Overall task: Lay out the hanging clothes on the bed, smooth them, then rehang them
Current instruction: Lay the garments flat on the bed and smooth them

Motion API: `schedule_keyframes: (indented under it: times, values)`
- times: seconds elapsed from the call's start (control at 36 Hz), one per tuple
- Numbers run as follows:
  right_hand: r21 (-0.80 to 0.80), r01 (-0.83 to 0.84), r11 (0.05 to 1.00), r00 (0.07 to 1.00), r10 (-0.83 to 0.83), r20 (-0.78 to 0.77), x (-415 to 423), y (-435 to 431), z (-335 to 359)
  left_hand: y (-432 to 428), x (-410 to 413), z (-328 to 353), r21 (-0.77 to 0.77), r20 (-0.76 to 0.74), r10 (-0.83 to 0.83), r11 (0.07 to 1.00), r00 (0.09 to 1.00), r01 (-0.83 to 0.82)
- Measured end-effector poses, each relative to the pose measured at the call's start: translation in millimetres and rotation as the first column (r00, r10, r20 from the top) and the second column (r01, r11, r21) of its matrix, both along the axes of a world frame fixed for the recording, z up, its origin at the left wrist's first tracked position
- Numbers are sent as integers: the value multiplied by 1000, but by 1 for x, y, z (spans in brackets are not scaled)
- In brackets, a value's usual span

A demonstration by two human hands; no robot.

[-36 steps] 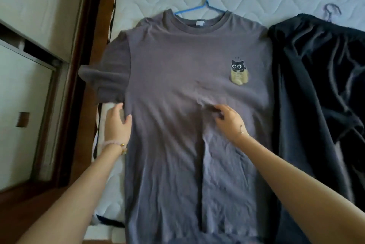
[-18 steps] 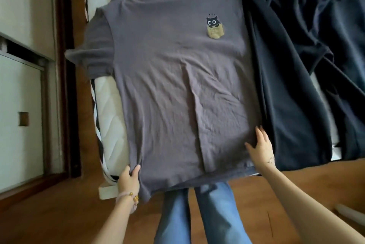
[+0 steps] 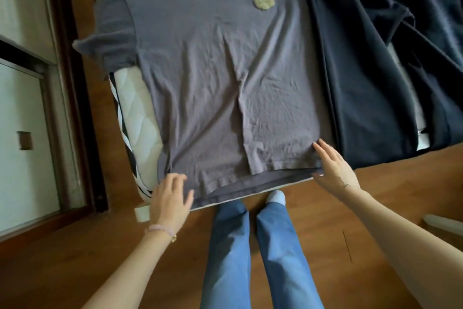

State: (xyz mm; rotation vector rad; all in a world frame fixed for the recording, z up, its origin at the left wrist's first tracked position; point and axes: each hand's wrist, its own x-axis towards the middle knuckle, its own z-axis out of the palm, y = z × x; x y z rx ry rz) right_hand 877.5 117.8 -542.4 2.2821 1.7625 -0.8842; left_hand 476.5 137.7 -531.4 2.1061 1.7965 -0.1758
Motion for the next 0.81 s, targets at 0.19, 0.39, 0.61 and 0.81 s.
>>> schedule_keyframes:
  times: [0.19,0.39,0.61,0.81]
  values:
    - [32,-139,990,971,130,199,4,3,-6,-13,-1,-16,-143,-162,-134,983,978,112]
    - [45,-203,978,948,185,258,9,16,-5,-8,-20,-10,-139,-191,-244,966,951,219]
    - [108,-345,932,903,298,308,32,7,-4,-13,-15,-5,-117,-232,-219,974,948,196]
    - [174,-411,895,883,344,319,42,-3,7,-27,-34,13,-83,-210,-199,979,957,186]
